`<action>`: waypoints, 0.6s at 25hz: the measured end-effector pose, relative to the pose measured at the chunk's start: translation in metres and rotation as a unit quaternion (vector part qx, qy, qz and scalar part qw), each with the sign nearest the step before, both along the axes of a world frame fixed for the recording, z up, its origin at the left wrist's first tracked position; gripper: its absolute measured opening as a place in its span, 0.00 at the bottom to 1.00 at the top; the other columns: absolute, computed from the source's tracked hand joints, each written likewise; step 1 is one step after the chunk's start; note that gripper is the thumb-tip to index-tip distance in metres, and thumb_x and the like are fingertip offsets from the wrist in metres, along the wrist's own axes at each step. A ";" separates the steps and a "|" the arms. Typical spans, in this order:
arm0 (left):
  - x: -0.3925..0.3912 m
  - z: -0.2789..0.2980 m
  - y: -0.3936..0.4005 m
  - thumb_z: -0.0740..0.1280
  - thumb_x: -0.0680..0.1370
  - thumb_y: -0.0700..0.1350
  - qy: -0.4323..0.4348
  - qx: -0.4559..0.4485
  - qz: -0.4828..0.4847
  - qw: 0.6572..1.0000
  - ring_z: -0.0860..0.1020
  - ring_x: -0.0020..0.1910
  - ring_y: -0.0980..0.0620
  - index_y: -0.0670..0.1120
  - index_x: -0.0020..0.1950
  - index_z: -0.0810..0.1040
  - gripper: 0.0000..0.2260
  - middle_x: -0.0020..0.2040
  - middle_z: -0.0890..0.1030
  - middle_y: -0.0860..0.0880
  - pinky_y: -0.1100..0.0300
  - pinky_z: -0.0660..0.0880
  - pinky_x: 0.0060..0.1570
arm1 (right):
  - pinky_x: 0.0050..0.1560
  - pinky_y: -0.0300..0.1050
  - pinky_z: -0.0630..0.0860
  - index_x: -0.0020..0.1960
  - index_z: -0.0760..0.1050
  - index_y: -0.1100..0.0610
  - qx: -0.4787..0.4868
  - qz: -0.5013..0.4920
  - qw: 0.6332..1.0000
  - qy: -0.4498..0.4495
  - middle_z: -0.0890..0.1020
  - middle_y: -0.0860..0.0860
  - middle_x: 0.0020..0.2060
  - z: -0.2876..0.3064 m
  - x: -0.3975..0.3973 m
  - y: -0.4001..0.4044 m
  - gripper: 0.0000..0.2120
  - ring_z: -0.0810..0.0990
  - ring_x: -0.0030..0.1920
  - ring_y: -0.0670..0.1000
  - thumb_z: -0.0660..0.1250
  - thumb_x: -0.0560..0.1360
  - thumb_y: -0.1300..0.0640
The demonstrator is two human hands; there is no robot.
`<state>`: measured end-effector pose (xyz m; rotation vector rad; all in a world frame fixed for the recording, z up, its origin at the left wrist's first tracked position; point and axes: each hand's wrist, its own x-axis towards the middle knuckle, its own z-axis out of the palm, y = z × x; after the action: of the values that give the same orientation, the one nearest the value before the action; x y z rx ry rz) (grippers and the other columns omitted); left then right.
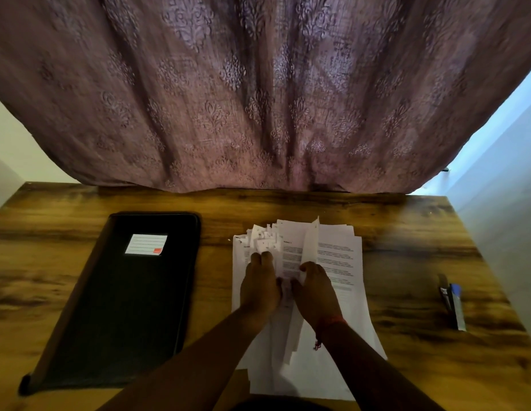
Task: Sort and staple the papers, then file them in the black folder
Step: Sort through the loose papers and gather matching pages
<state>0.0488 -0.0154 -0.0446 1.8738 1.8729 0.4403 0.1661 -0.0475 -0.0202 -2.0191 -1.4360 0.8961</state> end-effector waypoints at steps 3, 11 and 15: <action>0.000 -0.006 -0.002 0.68 0.78 0.51 0.037 -0.041 -0.039 0.998 0.74 0.65 0.45 0.46 0.65 0.73 0.18 0.65 0.74 0.45 0.53 0.77 0.62 | 0.67 0.51 0.70 0.66 0.70 0.56 0.005 0.014 0.999 -0.045 0.74 0.54 0.65 -0.005 0.002 -0.003 0.17 0.72 0.68 0.57 0.65 0.78 0.62; 0.006 0.000 0.007 0.67 0.79 0.47 -0.088 -0.128 0.065 0.986 0.80 0.57 0.46 0.46 0.58 0.78 0.10 0.59 0.81 0.46 0.56 0.79 0.56 | 0.68 0.52 0.70 0.68 0.69 0.56 -0.009 0.029 0.997 -0.066 0.73 0.54 0.67 -0.001 0.006 -0.005 0.20 0.71 0.69 0.56 0.64 0.78 0.64; 0.008 0.002 -0.002 0.64 0.82 0.47 -0.057 -0.094 -0.016 0.994 0.78 0.62 0.48 0.49 0.60 0.79 0.09 0.62 0.80 0.48 0.55 0.73 0.63 | 0.68 0.51 0.69 0.66 0.71 0.55 -0.002 0.030 0.998 -0.059 0.75 0.53 0.65 -0.004 0.006 -0.006 0.17 0.72 0.68 0.55 0.64 0.78 0.61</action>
<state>0.0565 -0.0170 -0.0427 1.7152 1.7426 0.3393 0.1725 -0.0532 -0.0243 -2.0705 -1.5675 0.8168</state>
